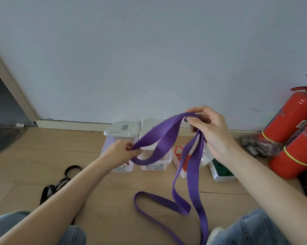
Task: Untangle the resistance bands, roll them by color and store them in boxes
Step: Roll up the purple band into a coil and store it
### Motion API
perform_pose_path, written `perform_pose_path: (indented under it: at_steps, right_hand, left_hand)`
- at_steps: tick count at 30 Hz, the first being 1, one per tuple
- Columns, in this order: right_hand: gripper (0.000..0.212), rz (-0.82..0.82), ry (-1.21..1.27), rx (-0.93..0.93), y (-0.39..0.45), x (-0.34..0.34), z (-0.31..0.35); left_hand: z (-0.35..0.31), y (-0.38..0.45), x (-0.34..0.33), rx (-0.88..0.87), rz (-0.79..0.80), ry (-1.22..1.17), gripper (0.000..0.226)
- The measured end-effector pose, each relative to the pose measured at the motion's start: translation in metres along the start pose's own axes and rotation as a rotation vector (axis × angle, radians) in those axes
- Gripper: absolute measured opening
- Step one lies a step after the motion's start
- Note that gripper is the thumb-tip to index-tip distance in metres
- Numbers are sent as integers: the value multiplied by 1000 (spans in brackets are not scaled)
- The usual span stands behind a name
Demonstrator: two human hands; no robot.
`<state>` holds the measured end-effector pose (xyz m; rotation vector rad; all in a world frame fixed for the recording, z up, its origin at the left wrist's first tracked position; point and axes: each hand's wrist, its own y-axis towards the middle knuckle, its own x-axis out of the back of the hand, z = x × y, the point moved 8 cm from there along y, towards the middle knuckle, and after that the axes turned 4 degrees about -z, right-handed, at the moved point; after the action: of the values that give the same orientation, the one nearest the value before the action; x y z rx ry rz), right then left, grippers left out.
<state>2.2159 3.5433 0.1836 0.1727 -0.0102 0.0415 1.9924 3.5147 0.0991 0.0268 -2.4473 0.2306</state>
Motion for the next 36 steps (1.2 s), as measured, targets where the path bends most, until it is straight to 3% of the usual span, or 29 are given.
perform_pose_path:
  at_steps: [2, 4, 9, 13, 15, 19, 23, 27, 31, 36]
  right_hand:
    - [15, -45, -121, 6, 3, 6, -4]
    - [14, -57, -206, -19, 4, 10, -12]
    - [12, -8, -322, -42, 4, 4, -26]
    - [6, -66, -187, -86, 9, 12, -29]
    - [5, -82, -232, -64, 11, 16, -25]
    - [9, 64, -359, 87, 3, -2, -8]
    - [12, 246, -393, 211, -13, -32, 2]
    - [13, 221, -255, 238, -14, -37, 17]
    - [11, 208, -252, 266, -15, -40, 20]
    - [8, -98, -147, 177, 6, 7, 16]
  left_hand:
    - [6, 0, 8, 153, -39, -391, 26]
    - [5, -1, 16, 192, -63, -676, 28]
    - [-20, -6, 23, 73, 142, -1067, 33]
    - [-35, -23, 7, -34, 481, -929, 35]
    - [-32, -28, -3, -21, 564, -772, 36]
    - [-10, -20, -2, 128, 359, -426, 63]
    - [-41, -20, -7, -147, 266, -255, 80]
    - [-58, -26, -32, -253, 255, -259, 54]
    - [-60, -28, -42, -233, 289, -465, 36]
    - [-39, -17, -22, -127, 204, -376, 17]
